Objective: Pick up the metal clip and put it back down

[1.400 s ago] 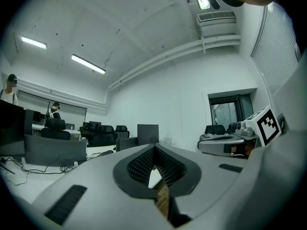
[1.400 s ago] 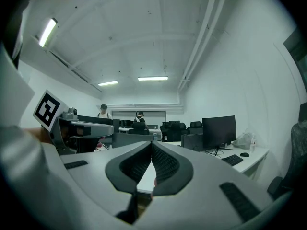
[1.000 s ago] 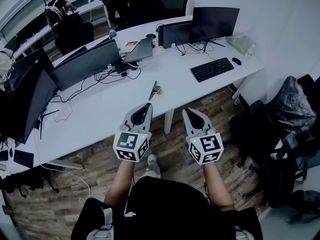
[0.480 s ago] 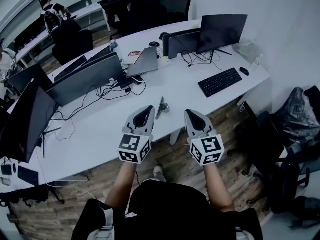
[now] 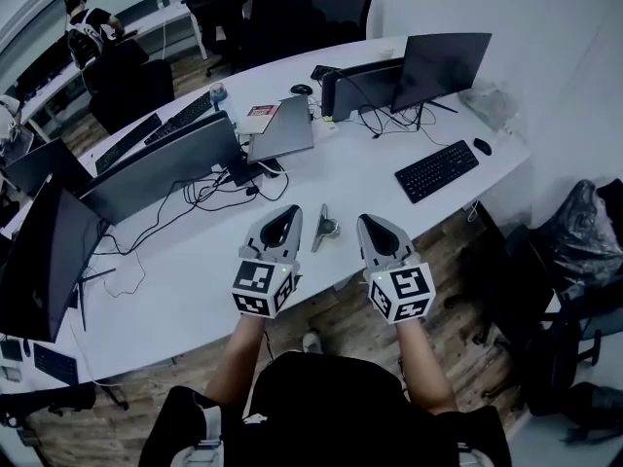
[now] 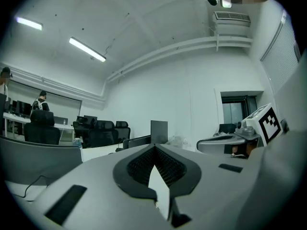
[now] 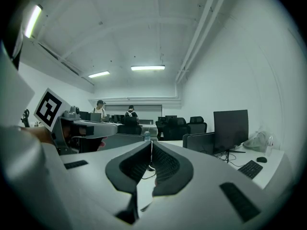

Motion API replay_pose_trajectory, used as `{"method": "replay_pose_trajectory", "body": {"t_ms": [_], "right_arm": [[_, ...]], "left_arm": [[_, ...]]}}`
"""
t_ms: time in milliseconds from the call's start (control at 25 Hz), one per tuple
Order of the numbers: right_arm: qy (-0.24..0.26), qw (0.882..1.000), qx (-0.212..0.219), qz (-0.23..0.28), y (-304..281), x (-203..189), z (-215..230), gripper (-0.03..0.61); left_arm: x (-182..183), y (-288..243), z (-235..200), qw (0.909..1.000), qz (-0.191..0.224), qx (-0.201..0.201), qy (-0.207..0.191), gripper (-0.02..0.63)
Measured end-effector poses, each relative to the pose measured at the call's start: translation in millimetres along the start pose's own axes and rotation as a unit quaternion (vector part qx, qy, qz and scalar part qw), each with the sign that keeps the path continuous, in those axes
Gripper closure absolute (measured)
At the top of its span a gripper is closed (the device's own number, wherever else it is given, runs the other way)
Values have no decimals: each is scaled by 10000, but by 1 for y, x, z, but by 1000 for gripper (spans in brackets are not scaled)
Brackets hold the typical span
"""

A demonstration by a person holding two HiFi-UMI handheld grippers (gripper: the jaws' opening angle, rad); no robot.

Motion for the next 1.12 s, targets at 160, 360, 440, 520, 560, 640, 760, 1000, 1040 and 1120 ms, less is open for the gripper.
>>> {"method": "replay_pose_trajectory", "body": {"t_ms": [160,360,440,520,560,640,760,1000,1040,1120], "right_arm": [[106,9999,74,-101,-14,-8,-4,554],[160,9995,116,-234,-22,-16,-4,554],[147,9994,132,-269,-26,-18,-3,554],[135,9993,157,-307,-30,-22,-1,554],[129,9993,167,-324,-32,-23,1,554],[107,9991,200,-358,-36,-27,5,554],[55,9987,300,-416,-44,-34,13,554],[-50,9973,496,-537,-67,-50,37,554],[-78,9970,523,-562,-71,-53,42,554],[-144,9963,574,-624,-79,-62,51,554]], "left_arm": [[-12,-3,-16,9999,-70,23,110,603],[-18,-6,-23,9997,-127,7,189,603],[-20,-8,-26,9997,-133,17,209,603],[-22,-11,-29,9996,-157,23,223,603],[-24,-13,-29,9996,-174,25,229,603],[-28,-17,-31,9995,-205,45,239,603],[-35,-27,-33,9993,-255,105,259,603],[-56,-49,-38,9979,-459,314,335,603],[-60,-53,-39,9975,-495,362,347,603],[-68,-61,-42,9968,-562,439,367,603]]}}
Point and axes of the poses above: the fingertips, and each gripper's own axes: y backward along the fingers, z to its right, x out of its top, the point moved 8 cm from there along y, backward along the fingers, and after that the axes turned 15 degrees about z, right-handed, at the moved point
